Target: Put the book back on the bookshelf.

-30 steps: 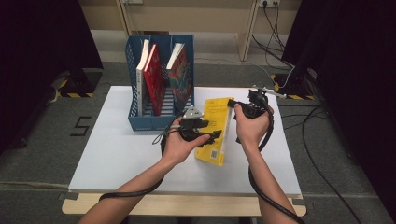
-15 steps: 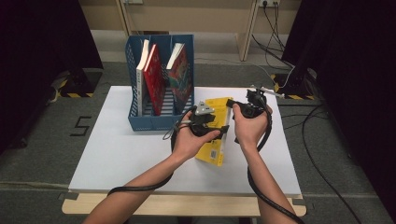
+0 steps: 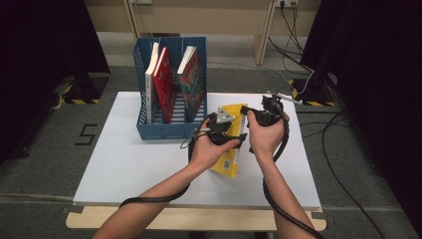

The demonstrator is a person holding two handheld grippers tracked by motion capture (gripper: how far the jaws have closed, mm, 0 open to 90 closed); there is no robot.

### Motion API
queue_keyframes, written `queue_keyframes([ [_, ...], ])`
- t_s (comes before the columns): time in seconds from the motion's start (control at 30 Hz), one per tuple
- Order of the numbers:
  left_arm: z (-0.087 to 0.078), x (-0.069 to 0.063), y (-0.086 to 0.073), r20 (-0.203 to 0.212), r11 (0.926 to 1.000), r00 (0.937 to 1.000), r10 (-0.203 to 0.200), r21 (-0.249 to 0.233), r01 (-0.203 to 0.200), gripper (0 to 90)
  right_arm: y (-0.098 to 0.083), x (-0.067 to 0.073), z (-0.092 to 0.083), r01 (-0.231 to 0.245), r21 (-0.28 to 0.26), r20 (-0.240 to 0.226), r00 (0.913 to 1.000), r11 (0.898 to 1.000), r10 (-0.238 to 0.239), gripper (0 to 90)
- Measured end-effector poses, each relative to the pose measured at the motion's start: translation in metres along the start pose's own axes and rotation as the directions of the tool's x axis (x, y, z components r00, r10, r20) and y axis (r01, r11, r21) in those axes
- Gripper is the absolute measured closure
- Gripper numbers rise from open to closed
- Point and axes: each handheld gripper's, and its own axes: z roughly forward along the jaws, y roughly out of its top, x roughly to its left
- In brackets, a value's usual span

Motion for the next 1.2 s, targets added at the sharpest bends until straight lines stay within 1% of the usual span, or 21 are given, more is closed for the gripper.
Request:
queue_keyframes([
  [0.1, 0.001, -0.001, 0.001, -0.007, 1.0, 1.0, -0.004, 0.001, 0.004, 32.5, 0.0, 0.0, 0.0, 0.0, -0.001, 0.001, 1.0, 1.0, 0.0, 77.2],
  [0.17, 0.002, -0.002, 0.002, -0.023, 0.9999, 0.9997, 0.014, 0.008, -0.013, 32.5, 0.0, 0.0, 0.0, -0.002, -0.001, 0.0, 1.0, 1.0, 0.002, 77.3],
  [0.2, 0.002, -0.002, 0.002, -0.023, 0.9999, 0.9997, 0.014, 0.008, -0.013, 32.6, 0.0, 0.0, 0.0, -0.002, -0.001, 0.0, 1.0, 1.0, 0.002, 77.3],
  [0.27, 0.005, -0.003, 0.002, -0.032, 0.9994, 0.999, 0.031, 0.019, -0.031, 32.7, 0.0, 0.001, 0.0, 0.0, -0.001, 0.0, 1.0, 1.0, 0.0, 77.2],
  [0.6, 0.007, -0.003, 0.003, -0.05, 0.9981, 0.9976, 0.047, 0.042, -0.045, 31.0, -0.001, 0.003, 0.001, -0.005, 0.0, -0.004, 1.0, 1.0, 0.005, 77.2],
  [0.7, 0.008, -0.004, 0.003, -0.067, 0.9974, 0.9963, 0.054, 0.051, -0.051, 30.0, -0.001, 0.004, 0.0, -0.01, -0.002, -0.007, 0.9999, 1.0, 0.01, 77.2],
  [0.77, 0.008, -0.004, 0.003, -0.067, 0.9972, 0.9962, 0.056, 0.053, -0.053, 29.7, -0.001, 0.004, 0.0, -0.008, -0.001, -0.008, 0.9999, 1.0, 0.008, 77.2],
  [0.8, 0.007, -0.004, 0.002, -0.058, 0.9972, 0.997, 0.052, 0.058, -0.048, 30.4, -0.001, 0.005, 0.0, -0.01, 0.003, -0.01, 0.9999, 1.0, 0.01, 77.2],
  [0.83, 0.007, -0.004, 0.002, -0.058, 0.9972, 0.997, 0.052, 0.058, -0.048, 31.1, -0.001, 0.005, 0.0, -0.007, 0.003, -0.013, 0.9999, 1.0, 0.008, 77.2],
  [0.87, 0.005, -0.002, 0.002, -0.043, 0.9973, 0.9982, 0.042, 0.061, -0.04, 32.0, -0.001, 0.005, 0.0, -0.006, 0.003, -0.014, 0.9999, 1.0, 0.006, 77.2],
  [0.9, 0.005, -0.002, 0.002, -0.043, 0.9973, 0.9982, 0.042, 0.061, -0.04, 32.6, -0.001, 0.005, 0.0, -0.006, 0.004, -0.015, 0.9999, 1.0, 0.006, 77.2],
  [1.0, -0.001, 0.0, 0.002, -0.025, 0.9969, 0.9989, 0.04, 0.069, -0.038, 35.9, -0.001, 0.007, -0.001, -0.004, 0.013, -0.023, 0.9997, 1.0, 0.005, 77.1],
  [1.03, -0.002, 0.001, 0.001, -0.019, 0.9974, 0.9991, 0.038, 0.062, -0.037, 36.9, -0.001, 0.007, -0.001, -0.002, 0.016, -0.032, 0.9995, 1.0, 0.003, 77.0],
  [1.07, -0.002, 0.001, 0.001, -0.019, 0.9974, 0.9991, 0.038, 0.062, -0.037, 37.5, -0.001, 0.008, -0.001, -0.011, 0.025, -0.039, 0.9992, 1.0, 0.012, 77.0],
  [1.13, -0.006, 0.003, 0.001, -0.014, 0.9977, 0.9994, 0.03, 0.061, -0.029, 38.1, -0.001, 0.009, -0.001, -0.013, 0.028, -0.043, 0.999, 1.0, 0.014, 77.0],
  [1.2, -0.01, 0.005, 0.0, -0.014, 0.9976, 0.9994, 0.031, 0.063, -0.03, 39.9, -0.001, 0.012, -0.001, -0.02, 0.032, -0.052, 0.9984, 0.999, 0.021, 76.9],
])
